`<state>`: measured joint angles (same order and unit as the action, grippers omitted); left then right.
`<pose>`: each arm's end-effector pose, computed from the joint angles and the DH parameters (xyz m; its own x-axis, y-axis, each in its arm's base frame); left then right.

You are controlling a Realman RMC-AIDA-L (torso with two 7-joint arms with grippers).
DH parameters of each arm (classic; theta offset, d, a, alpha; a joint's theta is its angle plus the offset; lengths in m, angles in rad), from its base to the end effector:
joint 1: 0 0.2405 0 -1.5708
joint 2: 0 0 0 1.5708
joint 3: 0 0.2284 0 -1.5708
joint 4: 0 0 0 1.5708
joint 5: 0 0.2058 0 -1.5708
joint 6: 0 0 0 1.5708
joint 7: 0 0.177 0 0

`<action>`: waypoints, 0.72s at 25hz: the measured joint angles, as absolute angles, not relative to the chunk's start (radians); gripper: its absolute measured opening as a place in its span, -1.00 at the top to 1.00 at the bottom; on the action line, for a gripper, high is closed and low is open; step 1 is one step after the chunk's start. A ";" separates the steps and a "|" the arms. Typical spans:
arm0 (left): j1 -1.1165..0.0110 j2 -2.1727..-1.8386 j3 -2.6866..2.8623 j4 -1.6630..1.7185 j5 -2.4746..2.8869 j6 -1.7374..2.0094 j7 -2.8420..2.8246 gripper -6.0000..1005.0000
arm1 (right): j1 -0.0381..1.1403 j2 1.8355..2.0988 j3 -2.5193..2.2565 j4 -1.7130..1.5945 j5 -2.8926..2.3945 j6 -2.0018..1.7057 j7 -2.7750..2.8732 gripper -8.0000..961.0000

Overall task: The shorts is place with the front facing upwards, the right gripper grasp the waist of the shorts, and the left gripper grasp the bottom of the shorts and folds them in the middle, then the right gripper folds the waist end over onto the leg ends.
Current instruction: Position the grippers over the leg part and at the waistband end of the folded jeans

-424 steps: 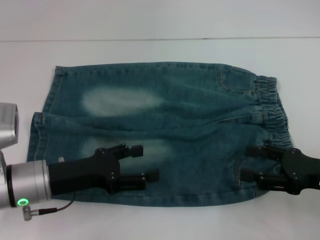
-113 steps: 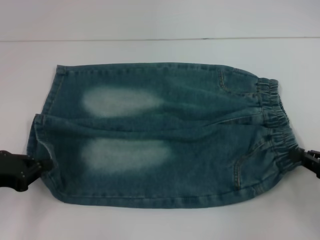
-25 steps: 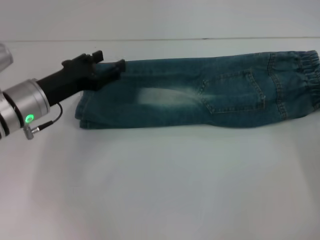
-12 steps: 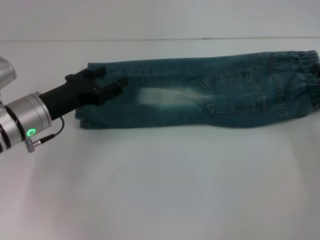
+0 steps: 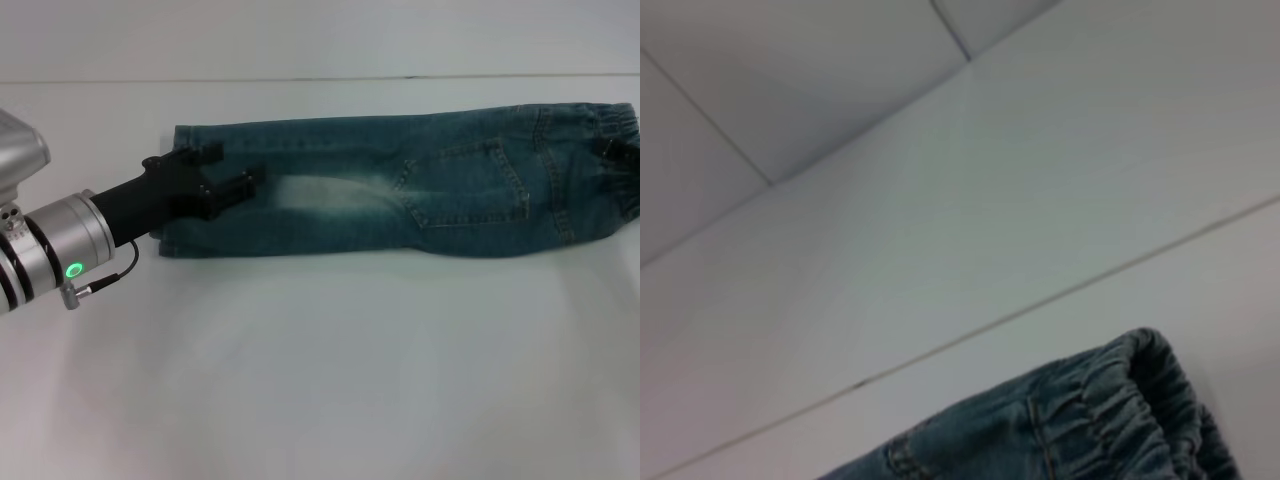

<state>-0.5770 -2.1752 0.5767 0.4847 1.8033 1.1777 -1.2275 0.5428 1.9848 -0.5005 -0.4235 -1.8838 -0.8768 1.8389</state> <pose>-0.2321 0.3714 -0.0433 0.6550 0.3323 0.6786 0.6731 -0.6647 -0.3242 0.3455 0.3931 0.0425 0.1982 -0.5618 -0.8032 -0.9766 -0.0433 -0.2107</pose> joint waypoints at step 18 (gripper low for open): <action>-0.588 -2.175 0.577 0.420 1.740 1.193 -1.111 -0.49 | 0.523 1.971 -0.554 -0.515 -1.939 -1.034 1.946 0.30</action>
<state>-0.5875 -2.1751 0.5766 0.4204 1.7397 1.1929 -1.1113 0.5232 1.9705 -0.5540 -0.5152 -1.9387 -1.0342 1.9464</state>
